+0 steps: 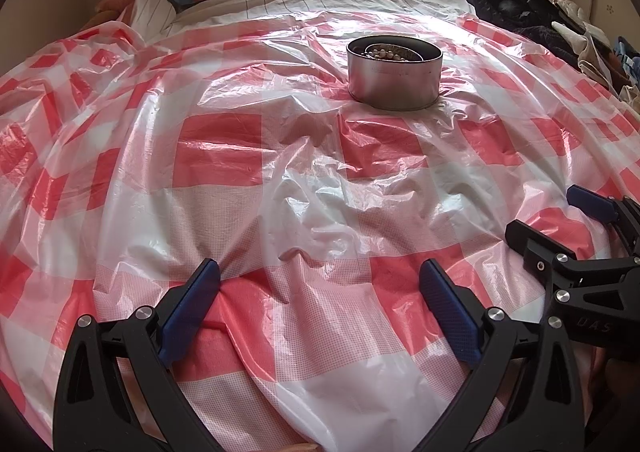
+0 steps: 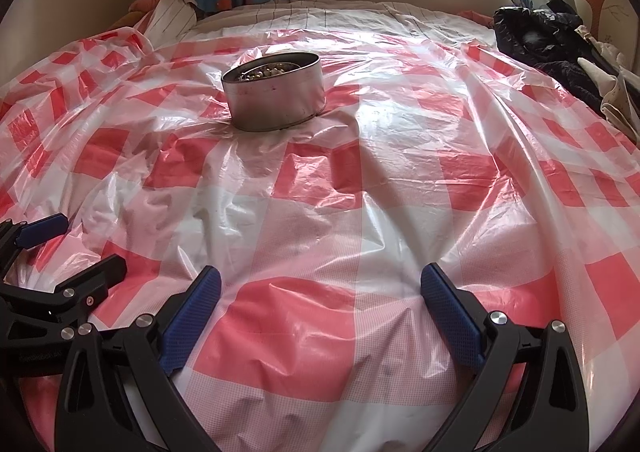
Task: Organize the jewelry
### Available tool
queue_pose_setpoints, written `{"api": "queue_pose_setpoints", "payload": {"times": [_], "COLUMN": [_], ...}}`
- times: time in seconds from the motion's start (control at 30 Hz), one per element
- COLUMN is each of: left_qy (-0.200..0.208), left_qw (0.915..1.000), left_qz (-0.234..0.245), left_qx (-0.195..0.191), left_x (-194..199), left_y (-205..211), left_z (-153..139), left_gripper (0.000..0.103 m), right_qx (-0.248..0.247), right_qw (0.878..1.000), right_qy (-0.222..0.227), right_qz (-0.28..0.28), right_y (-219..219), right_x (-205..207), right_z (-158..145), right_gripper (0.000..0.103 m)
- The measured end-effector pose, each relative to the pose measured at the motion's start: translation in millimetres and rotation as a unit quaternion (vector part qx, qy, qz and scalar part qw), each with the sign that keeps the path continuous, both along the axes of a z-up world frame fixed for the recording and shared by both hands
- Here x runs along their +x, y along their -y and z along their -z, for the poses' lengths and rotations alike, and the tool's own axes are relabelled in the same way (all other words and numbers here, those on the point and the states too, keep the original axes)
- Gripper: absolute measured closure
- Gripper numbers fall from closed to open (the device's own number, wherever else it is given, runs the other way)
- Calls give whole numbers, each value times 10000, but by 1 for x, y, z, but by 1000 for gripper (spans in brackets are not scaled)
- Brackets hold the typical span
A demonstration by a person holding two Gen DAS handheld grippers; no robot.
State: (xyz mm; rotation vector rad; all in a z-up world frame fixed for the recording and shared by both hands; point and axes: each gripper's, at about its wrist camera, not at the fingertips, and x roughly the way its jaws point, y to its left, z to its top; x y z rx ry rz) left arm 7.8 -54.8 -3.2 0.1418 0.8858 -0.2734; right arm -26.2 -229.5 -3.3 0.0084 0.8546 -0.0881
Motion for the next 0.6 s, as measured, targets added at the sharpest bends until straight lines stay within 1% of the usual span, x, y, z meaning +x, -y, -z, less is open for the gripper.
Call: {"api": "queue_pose_setpoints", "payload": {"times": [0.6], "left_qy": [2], "left_qw": [10000], "left_qz": [-1], "left_qx": [29], "left_x": [0], "left_y": [1], "left_z": [0], "left_gripper": [7], "right_qx": [-15], "right_qw": [10000], "right_qy": [-12], "right_qz": [7], "right_y": [0], "right_x": [0], "right_z": [0], "right_gripper": [7]}}
